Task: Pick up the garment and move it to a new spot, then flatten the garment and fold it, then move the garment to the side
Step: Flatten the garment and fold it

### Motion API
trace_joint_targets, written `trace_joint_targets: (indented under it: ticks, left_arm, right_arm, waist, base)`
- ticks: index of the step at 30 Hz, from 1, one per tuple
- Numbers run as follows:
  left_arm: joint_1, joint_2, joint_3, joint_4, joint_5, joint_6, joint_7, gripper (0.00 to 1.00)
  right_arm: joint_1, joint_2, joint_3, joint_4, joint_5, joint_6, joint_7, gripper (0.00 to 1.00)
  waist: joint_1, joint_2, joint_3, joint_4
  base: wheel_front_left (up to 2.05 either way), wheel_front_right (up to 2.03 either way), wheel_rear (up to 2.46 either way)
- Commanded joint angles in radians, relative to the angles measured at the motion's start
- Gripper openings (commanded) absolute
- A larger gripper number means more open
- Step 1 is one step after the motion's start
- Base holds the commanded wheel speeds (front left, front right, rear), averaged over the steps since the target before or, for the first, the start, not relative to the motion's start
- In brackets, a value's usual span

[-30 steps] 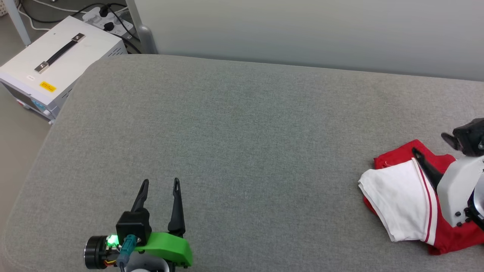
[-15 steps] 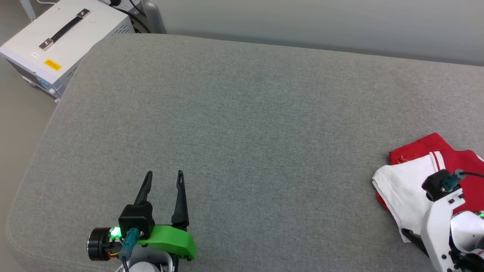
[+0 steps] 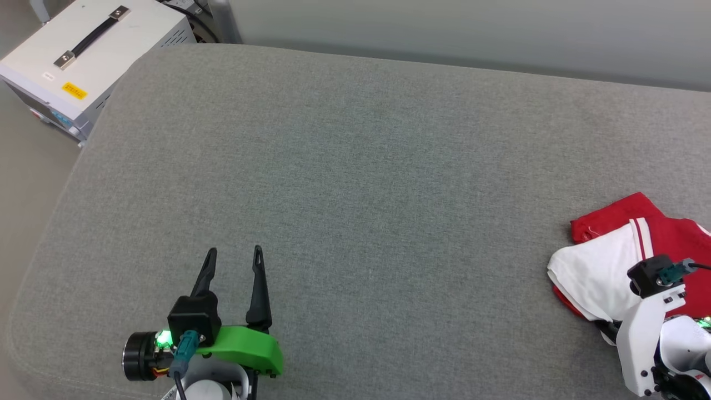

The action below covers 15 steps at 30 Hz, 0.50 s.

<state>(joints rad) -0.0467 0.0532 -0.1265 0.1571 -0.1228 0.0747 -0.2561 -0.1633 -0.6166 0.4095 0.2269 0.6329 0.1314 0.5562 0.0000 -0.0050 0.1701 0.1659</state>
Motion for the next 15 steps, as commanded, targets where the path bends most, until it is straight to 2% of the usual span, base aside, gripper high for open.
trace_joint_targets:
  ticks: [1, 7, 15]
  left_arm:
    - [0.004, -0.003, 0.004, 0.002, 0.004, 0.0, -0.006, 1.0]
    - [0.019, -0.003, 0.009, -0.001, 0.009, -0.003, -0.006, 1.0]
    - [0.029, -0.003, 0.015, -0.007, 0.013, -0.009, -0.006, 1.0]
  right_arm:
    - [0.007, 0.024, -0.003, 0.011, 0.008, -0.001, -0.036, 0.0]
    - [0.047, 0.028, -0.14, -0.1, 0.023, -0.001, -0.138, 0.0]
    - [0.063, 0.087, -0.328, -0.31, -0.017, -0.001, -0.167, 0.0]
  waist:
    - [0.0, 0.005, -0.025, -0.02]
    - [0.0, 0.005, -0.062, -0.038]
    - [0.0, 0.005, -0.071, -0.035]
  base:
    - [0.0, 0.0, 0.0]
    - [0.0, 0.0, 0.0]
    - [0.0, 0.0, 0.0]
